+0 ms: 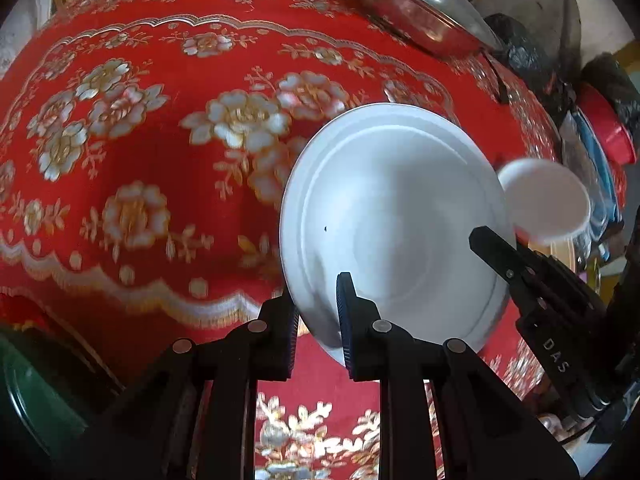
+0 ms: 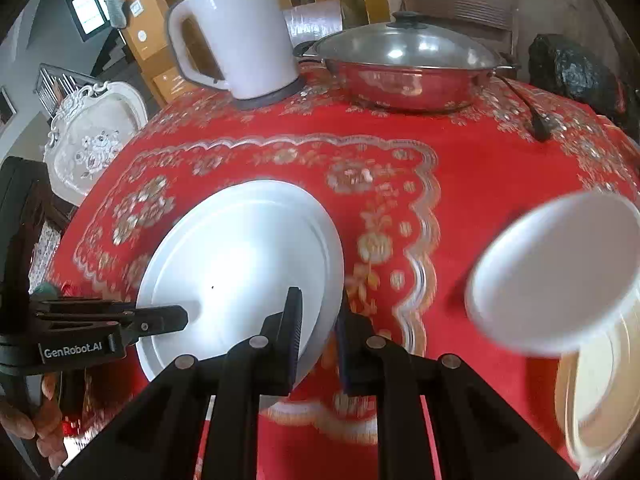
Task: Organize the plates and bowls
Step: 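Carry the white plate with both grippers toward the green bowl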
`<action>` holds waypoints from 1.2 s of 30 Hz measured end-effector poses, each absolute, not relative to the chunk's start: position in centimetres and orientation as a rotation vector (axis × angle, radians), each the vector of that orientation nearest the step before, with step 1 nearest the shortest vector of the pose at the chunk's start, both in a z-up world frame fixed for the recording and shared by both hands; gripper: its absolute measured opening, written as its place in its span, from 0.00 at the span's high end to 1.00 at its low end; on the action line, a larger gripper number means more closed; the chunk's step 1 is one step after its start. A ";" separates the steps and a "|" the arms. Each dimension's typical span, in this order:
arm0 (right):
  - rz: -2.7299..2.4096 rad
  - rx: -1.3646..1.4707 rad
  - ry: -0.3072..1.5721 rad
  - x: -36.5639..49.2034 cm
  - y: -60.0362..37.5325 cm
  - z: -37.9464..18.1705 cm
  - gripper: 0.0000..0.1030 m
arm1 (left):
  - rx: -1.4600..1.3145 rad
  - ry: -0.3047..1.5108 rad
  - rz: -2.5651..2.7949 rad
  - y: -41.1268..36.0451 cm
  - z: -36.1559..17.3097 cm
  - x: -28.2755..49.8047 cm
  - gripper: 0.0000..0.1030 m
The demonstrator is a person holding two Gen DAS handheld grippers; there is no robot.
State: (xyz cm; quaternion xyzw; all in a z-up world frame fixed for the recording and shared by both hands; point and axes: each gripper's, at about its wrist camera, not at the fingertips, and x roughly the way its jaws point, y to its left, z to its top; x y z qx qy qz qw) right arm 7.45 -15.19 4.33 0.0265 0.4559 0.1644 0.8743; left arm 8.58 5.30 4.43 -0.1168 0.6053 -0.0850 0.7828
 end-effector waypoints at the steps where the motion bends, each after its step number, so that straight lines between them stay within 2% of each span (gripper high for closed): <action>1: 0.345 0.052 0.950 6.9 -15.1 4.4 0.86 | -0.243 1.298 -0.183 5.1 4.5 7.8 0.83; 16: 0.342 0.083 0.953 -1.2 -16.7 3.7 0.85 | -0.167 1.199 -0.185 2.9 4.7 -0.2 0.83; 36: 0.398 0.045 0.908 -4.9 -13.7 5.8 0.82 | -0.151 1.068 -0.128 5.7 7.5 -5.2 0.83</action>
